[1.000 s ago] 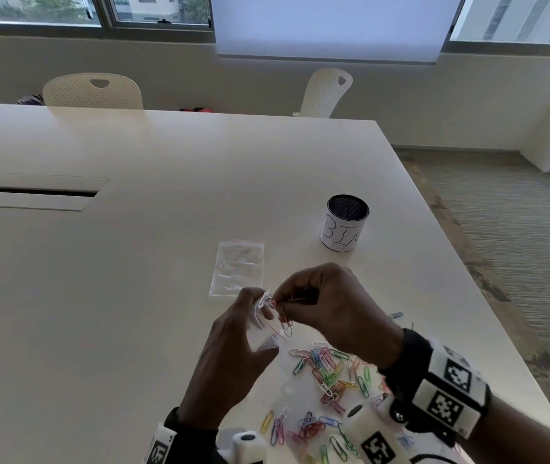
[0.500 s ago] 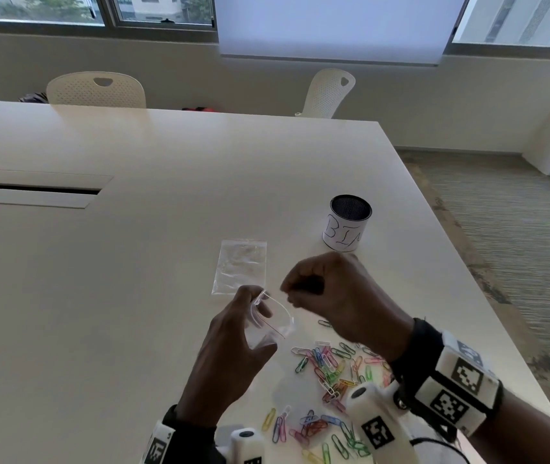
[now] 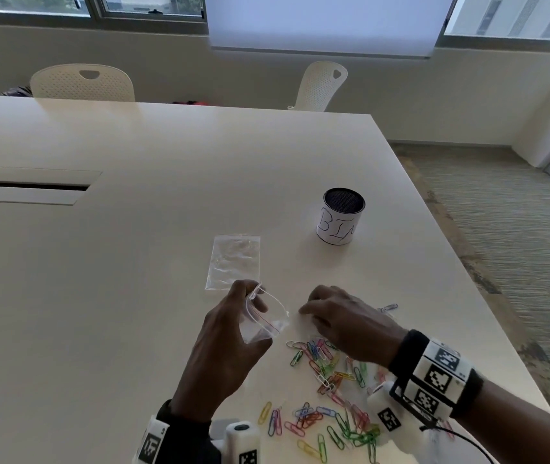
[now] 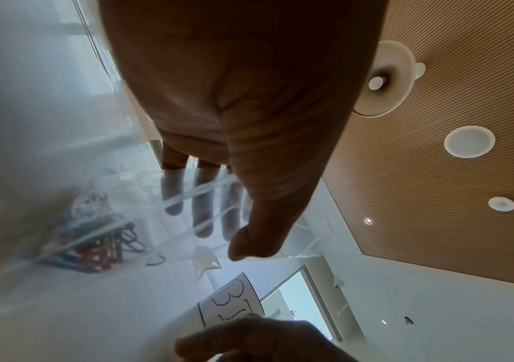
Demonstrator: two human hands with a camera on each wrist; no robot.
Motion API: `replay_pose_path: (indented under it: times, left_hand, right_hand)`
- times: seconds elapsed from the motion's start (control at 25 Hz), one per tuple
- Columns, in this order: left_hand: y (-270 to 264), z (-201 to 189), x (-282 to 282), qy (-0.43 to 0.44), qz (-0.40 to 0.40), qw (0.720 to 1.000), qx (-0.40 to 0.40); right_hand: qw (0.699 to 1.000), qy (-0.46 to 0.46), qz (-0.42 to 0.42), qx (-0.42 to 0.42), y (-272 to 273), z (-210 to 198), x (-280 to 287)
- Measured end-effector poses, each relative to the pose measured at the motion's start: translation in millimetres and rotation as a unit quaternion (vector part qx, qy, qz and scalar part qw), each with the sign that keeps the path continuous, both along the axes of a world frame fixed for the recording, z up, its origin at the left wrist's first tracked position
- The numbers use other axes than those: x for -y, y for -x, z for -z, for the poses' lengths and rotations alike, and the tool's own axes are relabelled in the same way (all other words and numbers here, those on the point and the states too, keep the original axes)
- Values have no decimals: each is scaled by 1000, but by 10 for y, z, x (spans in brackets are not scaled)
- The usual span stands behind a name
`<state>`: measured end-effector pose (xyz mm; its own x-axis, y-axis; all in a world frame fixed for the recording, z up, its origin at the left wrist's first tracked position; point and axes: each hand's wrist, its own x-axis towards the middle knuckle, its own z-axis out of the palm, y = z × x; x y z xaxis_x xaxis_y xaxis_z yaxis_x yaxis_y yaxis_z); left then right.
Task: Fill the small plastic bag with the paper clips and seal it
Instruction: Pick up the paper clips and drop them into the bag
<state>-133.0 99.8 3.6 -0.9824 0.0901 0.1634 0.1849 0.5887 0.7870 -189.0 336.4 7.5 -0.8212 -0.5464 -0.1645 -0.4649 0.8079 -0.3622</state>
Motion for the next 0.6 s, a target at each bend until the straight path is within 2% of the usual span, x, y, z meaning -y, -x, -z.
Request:
replay_pose_path:
  times: [0.12, 0.24, 0.6]
  left_hand:
    - [7, 4, -2, 2, 0, 1000, -3]
    - [3, 7, -3, 1, -1, 1000, 0]
    - [2, 33, -41, -5, -2, 1000, 5]
  right_hand:
    - [992, -24, -121, 13, -145, -66, 36]
    - [981, -75, -174, 36, -237, -95, -47]
    - [988, -46, -147, -33, -313, 41, -199]
